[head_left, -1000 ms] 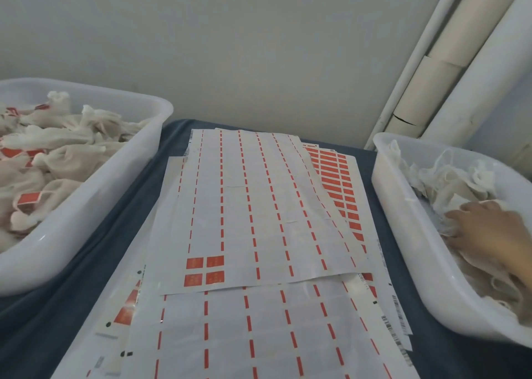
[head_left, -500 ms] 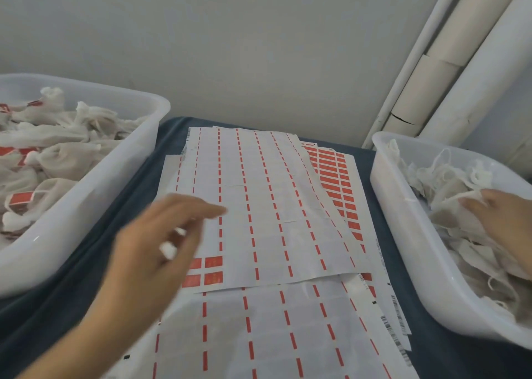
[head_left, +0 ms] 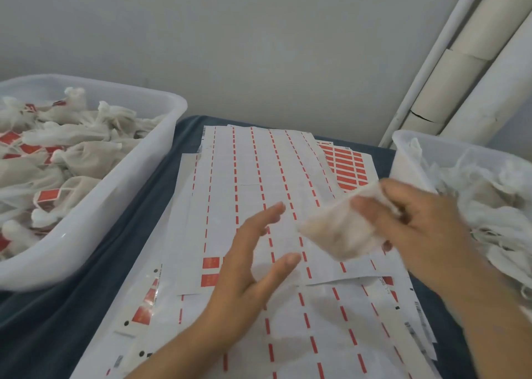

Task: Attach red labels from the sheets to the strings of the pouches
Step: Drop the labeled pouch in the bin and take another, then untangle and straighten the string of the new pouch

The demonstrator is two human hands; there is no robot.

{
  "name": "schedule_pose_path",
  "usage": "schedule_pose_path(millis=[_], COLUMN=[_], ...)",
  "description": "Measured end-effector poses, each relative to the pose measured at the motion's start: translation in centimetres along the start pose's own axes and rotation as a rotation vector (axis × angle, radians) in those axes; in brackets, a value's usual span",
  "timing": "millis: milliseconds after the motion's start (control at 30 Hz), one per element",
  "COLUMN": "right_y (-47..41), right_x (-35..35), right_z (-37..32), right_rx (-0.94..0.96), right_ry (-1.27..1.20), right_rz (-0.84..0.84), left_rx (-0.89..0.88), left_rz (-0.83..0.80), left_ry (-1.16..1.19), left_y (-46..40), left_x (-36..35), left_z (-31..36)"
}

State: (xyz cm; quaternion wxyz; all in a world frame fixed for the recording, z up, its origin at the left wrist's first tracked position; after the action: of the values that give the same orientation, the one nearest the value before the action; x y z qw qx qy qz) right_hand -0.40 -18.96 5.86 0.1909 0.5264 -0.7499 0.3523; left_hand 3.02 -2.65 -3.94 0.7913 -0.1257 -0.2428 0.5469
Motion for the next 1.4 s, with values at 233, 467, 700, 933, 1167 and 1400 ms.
schedule_pose_path(millis=[233, 467, 700, 933, 1167, 1400], right_y=[0.4, 0.9, 0.8, 1.0, 1.3, 2.0], right_x=[-9.6, -9.7, -8.3, -9.1, -9.9, -11.4], right_z=[1.4, 4.2, 4.8, 3.0, 4.1, 3.5], right_rx=[-0.154, -0.266, -0.236, -0.112, -0.278, -0.328], right_ry=[-0.269, -0.542, -0.432, -0.385, -0.580, -0.699], right_rz=[-0.154, -0.136, -0.069, -0.173, -0.232, -0.348], left_rx=[0.095, 0.197, 0.174, 0.083, 0.140, 0.098], left_rz=[0.023, 0.001, -0.062, -0.112, -0.150, -0.209], left_ry=[0.254, 0.221, 0.179, 0.113, 0.220, 0.295], left_y=[-0.5, -0.4, -0.5, -0.5, -0.4, -0.4], left_x=[0.8, 0.3, -0.2, -0.8, -1.0, -1.7], left_z=[-1.0, -2.8, -2.3, -1.5, -1.8, -0.6])
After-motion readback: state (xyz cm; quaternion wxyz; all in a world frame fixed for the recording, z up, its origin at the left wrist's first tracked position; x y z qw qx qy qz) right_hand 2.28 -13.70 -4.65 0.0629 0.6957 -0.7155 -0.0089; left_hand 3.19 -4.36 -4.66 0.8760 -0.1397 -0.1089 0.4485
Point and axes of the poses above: each hand's wrist, its own y-axis away from the middle knuckle, its own x-axis out of the back of the hand, z = x × y, the point moved 10 cm from there along -y, towards the middle knuckle, and after that the axes turned 10 degrees about -x, right-handed, at the moved point
